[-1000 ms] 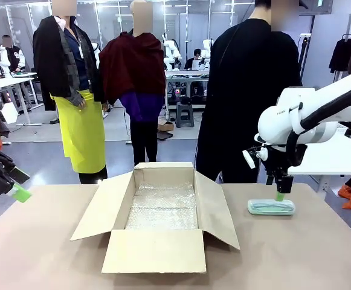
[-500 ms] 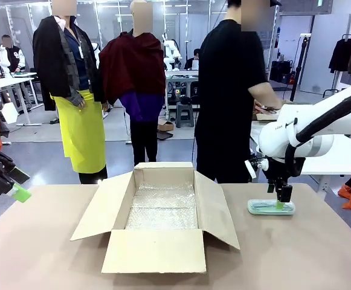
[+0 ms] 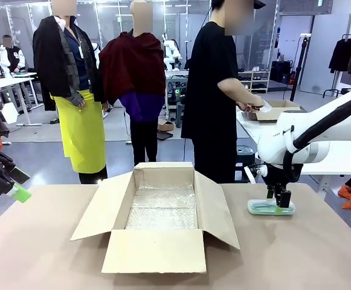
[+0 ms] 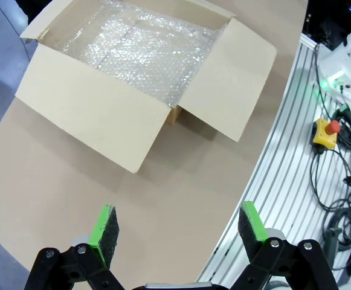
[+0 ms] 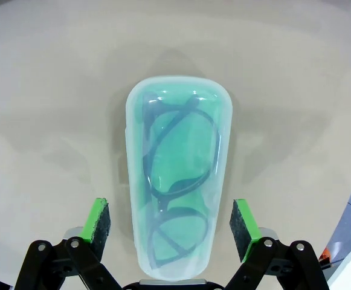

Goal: Pack the glasses set securely to prepare it for shipping.
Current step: Place the Glasses case inside the Package Box.

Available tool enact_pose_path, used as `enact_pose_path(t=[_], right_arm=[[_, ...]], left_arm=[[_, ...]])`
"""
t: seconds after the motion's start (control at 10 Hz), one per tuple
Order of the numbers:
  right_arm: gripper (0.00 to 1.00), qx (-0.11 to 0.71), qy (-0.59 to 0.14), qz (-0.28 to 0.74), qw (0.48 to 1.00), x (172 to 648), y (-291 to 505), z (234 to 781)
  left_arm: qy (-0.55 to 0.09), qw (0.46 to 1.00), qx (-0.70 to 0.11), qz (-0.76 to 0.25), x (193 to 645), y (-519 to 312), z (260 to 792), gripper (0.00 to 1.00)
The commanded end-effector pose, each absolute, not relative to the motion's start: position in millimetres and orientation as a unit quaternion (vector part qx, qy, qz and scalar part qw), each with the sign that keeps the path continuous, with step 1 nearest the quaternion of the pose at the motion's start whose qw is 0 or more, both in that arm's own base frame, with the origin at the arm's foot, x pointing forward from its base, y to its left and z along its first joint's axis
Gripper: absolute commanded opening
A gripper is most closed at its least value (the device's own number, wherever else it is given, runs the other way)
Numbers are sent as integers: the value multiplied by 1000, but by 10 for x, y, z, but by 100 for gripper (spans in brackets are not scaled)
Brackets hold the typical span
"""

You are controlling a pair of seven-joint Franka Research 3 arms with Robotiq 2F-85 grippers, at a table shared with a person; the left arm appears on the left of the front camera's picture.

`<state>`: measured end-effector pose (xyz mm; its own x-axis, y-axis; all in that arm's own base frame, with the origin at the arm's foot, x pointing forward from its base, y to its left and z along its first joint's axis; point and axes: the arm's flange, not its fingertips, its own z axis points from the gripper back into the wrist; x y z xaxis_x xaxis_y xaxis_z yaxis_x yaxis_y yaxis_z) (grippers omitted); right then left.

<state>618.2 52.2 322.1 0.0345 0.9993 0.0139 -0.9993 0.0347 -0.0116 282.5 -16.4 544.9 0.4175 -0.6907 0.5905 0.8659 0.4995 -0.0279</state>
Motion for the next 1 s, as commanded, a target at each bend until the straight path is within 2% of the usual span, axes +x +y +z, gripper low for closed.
enact_pose_path(t=[0.0,0.2,0.5,0.6,0.9], right_arm=[[100,-5,-2,696,718,6256,564,3141],[100,-3,0,684,730,6273,561,3056],[67,-2,-6,688,725,6247,576,3047],[61,2,-4,689,725,6240,577,3072],[61,5,-10,695,719,6221,592,3117]], left_arm=[[-265,819,-173,-479,2823,-162,5464,100],[-265,819,-173,-479,2823,-162,5464,100],[-265,819,-173,-479,2823,-162,5464,100],[-265,819,-173,-479,2823,-162,5464,100],[-265,819,-173,-479,2823,-162,5464,100]])
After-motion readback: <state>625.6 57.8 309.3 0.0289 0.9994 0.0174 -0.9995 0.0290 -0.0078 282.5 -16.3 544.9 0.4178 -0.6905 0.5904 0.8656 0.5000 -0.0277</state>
